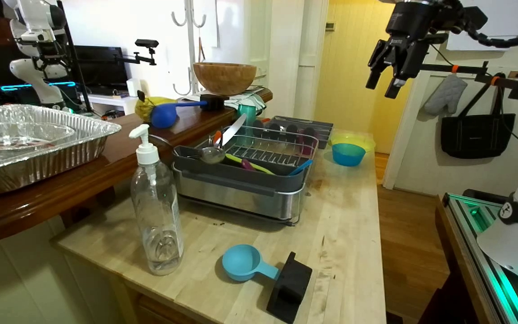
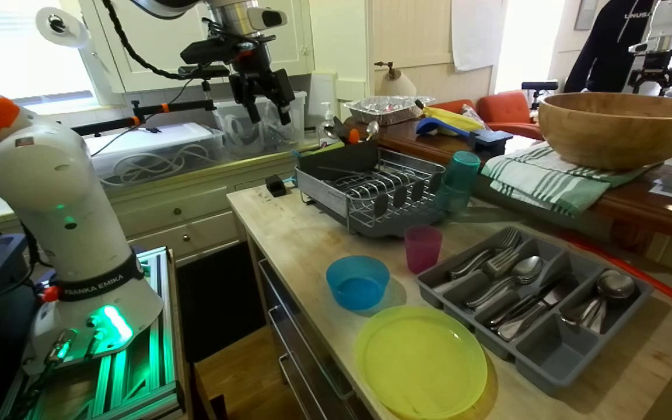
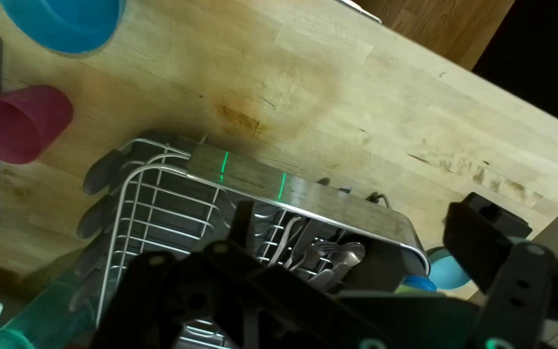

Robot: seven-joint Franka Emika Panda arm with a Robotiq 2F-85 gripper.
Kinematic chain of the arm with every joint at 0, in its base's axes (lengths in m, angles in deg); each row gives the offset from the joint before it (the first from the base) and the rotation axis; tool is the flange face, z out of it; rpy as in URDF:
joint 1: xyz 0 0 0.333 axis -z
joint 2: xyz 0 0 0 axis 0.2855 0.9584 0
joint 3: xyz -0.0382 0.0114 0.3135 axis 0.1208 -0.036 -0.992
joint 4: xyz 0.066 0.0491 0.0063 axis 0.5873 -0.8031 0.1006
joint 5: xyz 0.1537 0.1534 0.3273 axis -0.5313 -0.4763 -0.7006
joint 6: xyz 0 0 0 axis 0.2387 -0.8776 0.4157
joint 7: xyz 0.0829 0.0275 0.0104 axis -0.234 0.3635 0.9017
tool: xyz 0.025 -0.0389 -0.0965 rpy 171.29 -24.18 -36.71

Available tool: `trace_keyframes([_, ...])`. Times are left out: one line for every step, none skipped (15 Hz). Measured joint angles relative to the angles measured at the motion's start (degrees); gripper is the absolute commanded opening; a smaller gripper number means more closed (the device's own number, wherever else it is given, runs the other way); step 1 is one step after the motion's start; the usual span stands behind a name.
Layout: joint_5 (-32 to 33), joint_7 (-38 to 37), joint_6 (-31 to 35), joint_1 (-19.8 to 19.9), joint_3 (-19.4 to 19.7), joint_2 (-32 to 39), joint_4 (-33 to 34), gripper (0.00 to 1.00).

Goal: Take the blue plastic knife from the dish rack and place it on the utensil organizer

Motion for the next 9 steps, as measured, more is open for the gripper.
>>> trace_keyframes([0.0,0.1,0.1,-0.2,0.0,0.3,0.0,1.0])
trace_keyframes([0.0,0.2,0.1,-0.2,0.0,0.4,0.0,1.0])
trace_keyframes([0.0,0.3,0.1,-0.2,0.0,0.4,0.0,1.0])
trace_keyframes([0.0,0.4,0.1,-0.2,0.0,0.4,0.0,1.0])
trace_keyframes([0.0,0.5,0.1,-0.2,0.0,0.4,0.0,1.0])
trace_keyframes([0.0,0.5,0.1,-0.2,0.0,0.4,0.0,1.0])
trace_keyframes([0.0,0.1,0.1,0.0,-0.2,0.4,0.0,1.0])
trace_keyframes([0.0,-1.0,0.1,0.3,-0.7,0.4,0.0,1.0])
trace_keyframes([0.0,-2.8,0.1,0.6,-1.4,0.5,0.0,1.0])
